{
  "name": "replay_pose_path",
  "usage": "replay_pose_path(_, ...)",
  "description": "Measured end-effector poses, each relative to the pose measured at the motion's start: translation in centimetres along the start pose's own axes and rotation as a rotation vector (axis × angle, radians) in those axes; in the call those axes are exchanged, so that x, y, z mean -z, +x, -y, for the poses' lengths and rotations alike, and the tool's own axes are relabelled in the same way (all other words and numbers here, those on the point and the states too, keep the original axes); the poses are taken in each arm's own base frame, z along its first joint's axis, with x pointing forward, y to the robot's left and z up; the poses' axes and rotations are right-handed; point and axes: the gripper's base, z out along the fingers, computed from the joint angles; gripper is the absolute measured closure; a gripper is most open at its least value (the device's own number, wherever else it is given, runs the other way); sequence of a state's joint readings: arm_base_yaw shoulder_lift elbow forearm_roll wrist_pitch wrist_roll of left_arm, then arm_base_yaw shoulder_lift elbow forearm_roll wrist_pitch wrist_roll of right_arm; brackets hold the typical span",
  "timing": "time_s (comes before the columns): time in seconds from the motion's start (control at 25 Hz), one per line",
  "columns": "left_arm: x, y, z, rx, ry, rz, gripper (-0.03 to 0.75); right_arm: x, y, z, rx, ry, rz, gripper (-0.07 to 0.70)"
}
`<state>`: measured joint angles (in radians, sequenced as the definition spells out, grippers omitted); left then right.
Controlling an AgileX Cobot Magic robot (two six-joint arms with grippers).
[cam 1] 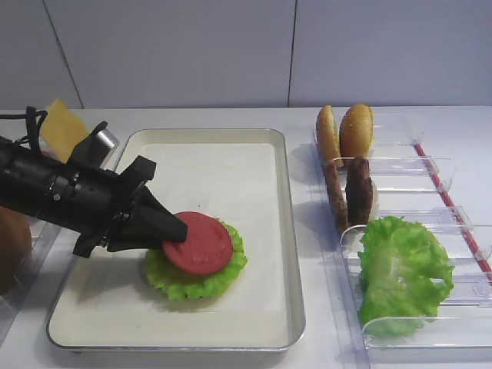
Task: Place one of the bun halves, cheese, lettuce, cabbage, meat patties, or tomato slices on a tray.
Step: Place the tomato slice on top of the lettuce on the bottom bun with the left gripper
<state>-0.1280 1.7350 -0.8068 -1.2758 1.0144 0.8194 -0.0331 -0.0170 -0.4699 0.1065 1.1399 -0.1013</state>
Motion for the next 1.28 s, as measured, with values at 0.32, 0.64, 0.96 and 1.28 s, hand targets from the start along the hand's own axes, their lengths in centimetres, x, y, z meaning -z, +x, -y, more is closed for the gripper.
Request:
replay_pose_path(0.32,0.0,0.2,-0.2,0.034,-0.025,-0.024,0.566,0.0,0.0,0.0,0.000,0.000,0.000,0.242)
replay_pose_path(0.64,0.0,0.3,-0.3,0.052,-0.035,-0.033,0.448,0.0,0.0,0.0,0.000,0.000,0.000,0.242)
replay_pose_path(0.96,0.7,-0.7,0.3,0.039,-0.099,-0.071,0.427,0.0,0.0,0.0,0.000,0.000,-0.002,0.242)
replay_pose_path(1.28,1.2,-1.1,0.6,0.037,-0.158,-0.124,0.427,0.0,0.0,0.0,0.000,0.000,-0.002,0.242)
